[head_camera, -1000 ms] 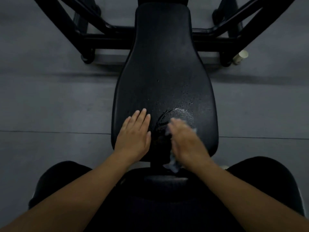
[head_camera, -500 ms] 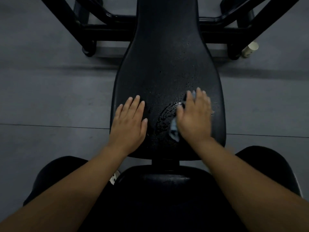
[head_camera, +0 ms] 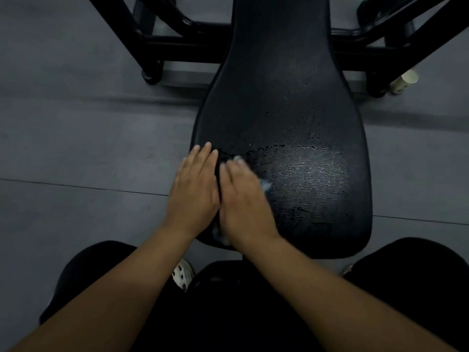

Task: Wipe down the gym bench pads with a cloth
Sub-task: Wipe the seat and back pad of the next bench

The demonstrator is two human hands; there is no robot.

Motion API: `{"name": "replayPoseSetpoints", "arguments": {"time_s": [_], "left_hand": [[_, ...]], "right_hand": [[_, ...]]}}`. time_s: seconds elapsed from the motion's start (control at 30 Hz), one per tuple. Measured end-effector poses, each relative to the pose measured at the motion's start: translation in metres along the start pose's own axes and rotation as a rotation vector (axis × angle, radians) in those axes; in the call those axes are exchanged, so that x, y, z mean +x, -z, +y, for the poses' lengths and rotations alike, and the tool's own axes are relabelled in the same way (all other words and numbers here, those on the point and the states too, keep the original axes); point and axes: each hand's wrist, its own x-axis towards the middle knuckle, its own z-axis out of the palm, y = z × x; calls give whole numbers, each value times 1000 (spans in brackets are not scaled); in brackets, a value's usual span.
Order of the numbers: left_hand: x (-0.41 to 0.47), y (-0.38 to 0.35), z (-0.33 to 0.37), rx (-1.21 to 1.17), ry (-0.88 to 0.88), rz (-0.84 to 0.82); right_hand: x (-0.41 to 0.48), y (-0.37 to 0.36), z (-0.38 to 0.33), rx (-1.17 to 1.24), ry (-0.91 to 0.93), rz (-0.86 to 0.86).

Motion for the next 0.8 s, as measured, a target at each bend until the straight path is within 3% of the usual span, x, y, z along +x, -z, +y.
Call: {"name": "replayPoseSetpoints", "arguments": {"time_s": [0.07, 0.13, 0.2, 0.27, 0.3, 0.43, 0.5, 0.57, 0.67, 0.73, 0.8], "left_hand": [[0, 1, -9, 9, -22, 4], [-3, -1, -13, 11, -62, 7], [-3, -2, -12, 11, -59, 16], [-3, -2, -12, 20, -63, 14], [-4, -2, -14, 31, -70, 2], [-10, 3, -26, 79, -89, -48], [-13, 10, -21, 44, -73, -28], [-12, 16, -6, -79, -58, 31], [-16, 12, 22, -167, -84, 17], [-22, -3, 41, -50, -134, -73], [-26, -13, 48, 89, -156, -114]], "right_hand": [[-20, 4, 8, 31, 185, -118], [-20, 14, 43, -66, 251, -104], [8, 19, 65, -101, 100, -68], [36, 16, 50, 8, -101, -39], [36, 12, 37, 41, -113, -49], [-14, 20, 38, -36, 265, -188], [-16, 28, 52, -28, 251, -213], [-2, 29, 42, 197, 190, -203], [12, 36, 32, 728, -76, -233], [5, 39, 53, 617, -183, -126], [-8, 36, 76, 219, -138, -66]]}}
